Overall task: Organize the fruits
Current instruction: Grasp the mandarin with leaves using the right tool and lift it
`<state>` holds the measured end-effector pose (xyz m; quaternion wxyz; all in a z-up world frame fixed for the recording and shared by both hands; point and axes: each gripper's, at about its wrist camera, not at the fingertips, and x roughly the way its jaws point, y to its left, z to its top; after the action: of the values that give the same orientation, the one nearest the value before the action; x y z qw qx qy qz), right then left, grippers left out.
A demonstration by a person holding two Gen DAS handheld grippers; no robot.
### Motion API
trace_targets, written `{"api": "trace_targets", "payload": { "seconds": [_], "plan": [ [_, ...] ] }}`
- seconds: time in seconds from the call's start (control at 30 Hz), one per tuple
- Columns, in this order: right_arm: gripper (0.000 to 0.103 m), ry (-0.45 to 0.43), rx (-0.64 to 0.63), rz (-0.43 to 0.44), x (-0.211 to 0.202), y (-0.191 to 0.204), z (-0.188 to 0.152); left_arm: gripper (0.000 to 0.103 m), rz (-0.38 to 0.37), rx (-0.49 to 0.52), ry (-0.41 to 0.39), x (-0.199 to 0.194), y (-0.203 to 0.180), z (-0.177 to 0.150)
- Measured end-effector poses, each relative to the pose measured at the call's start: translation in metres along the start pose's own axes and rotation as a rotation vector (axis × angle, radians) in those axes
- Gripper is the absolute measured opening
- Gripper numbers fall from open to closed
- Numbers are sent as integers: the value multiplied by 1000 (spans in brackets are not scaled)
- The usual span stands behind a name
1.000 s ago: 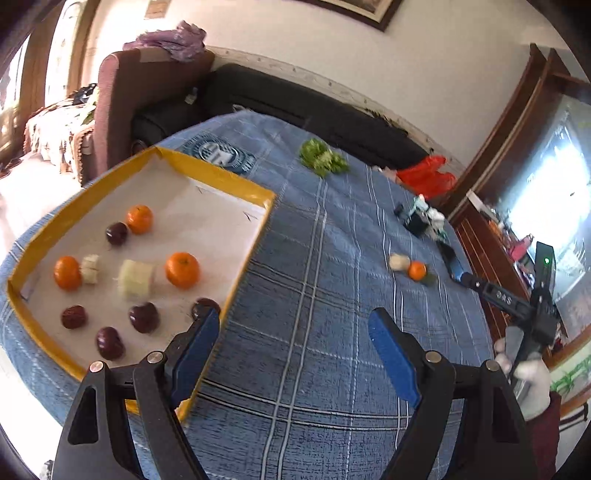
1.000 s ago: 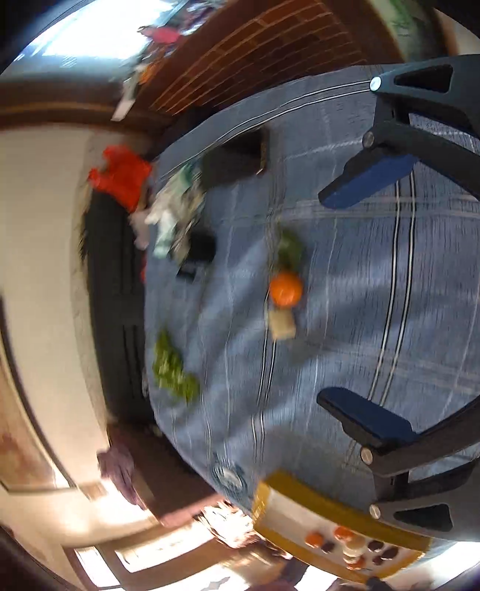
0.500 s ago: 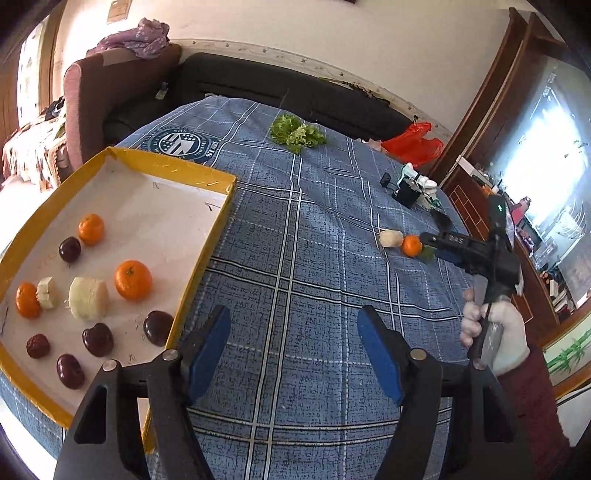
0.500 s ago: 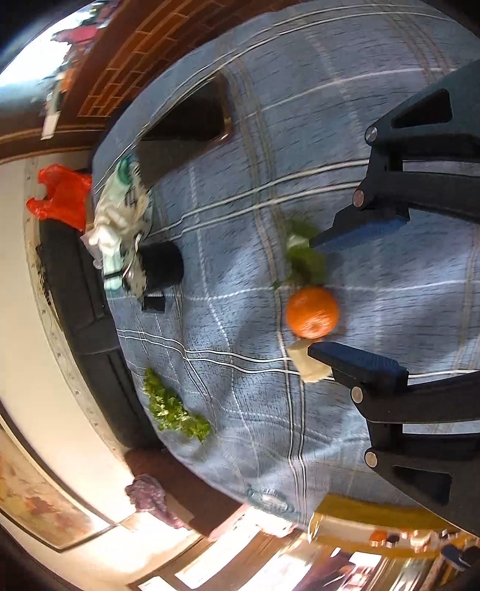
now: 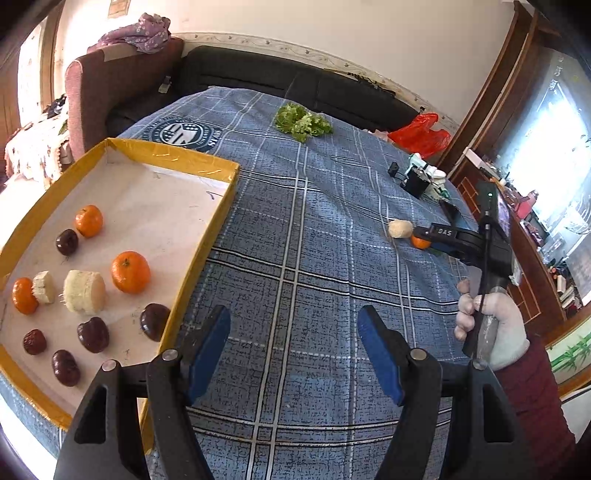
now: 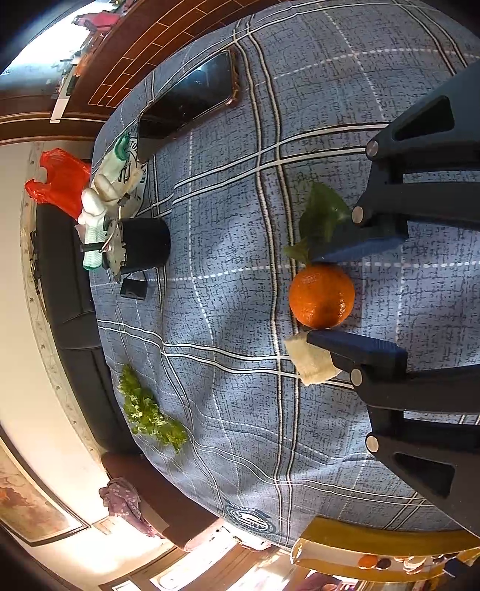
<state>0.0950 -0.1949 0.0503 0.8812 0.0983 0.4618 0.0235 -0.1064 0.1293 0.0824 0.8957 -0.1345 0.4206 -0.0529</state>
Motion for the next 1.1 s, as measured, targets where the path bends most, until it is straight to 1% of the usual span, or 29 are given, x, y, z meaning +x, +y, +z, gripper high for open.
{"api": "trace_targets", "payload": {
  "seconds": [0.13,0.17,0.27,0.37,0.47,0.5,0.53,0.63,0.73,0.87,0.93,1.03,1.1],
  "plan": [
    [39,10,6,14,-8,0,-7,71,57,23,-8,-1,-4,-2],
    [39,9,8,20,-12,0,-10,71,61,24,-6,-1,-4,-3],
    [39,10,24,52,-33,-1,-30,71,51,24,19,5,-5,-7],
    [39,20,18,108,-50,-1,-54,71,37,28,22,8,-8,-11],
    [39,23,-7,113,-57,0,-74,71,37,39,49,14,-15,-14],
    [40,24,-10,107,-56,0,-76,71,32,46,51,14,-18,-15],
    [40,31,-17,101,-52,1,-77,71,32,64,37,11,-23,-14],
    [41,7,-23,101,-50,6,-76,71,77,120,4,8,-35,-18],
    [41,-34,-50,99,-52,12,-81,71,113,151,15,14,-43,-24],
    [41,-80,-68,90,-51,13,-88,71,171,187,4,18,-52,-27],
    [41,-75,-64,83,-47,12,-89,72,182,197,9,21,-55,-26],
    [41,-97,-62,92,-51,11,-88,72,217,213,6,25,-60,-26],
    [41,-98,-63,92,-50,11,-88,72,221,213,12,28,-61,-25]
  ]
}}
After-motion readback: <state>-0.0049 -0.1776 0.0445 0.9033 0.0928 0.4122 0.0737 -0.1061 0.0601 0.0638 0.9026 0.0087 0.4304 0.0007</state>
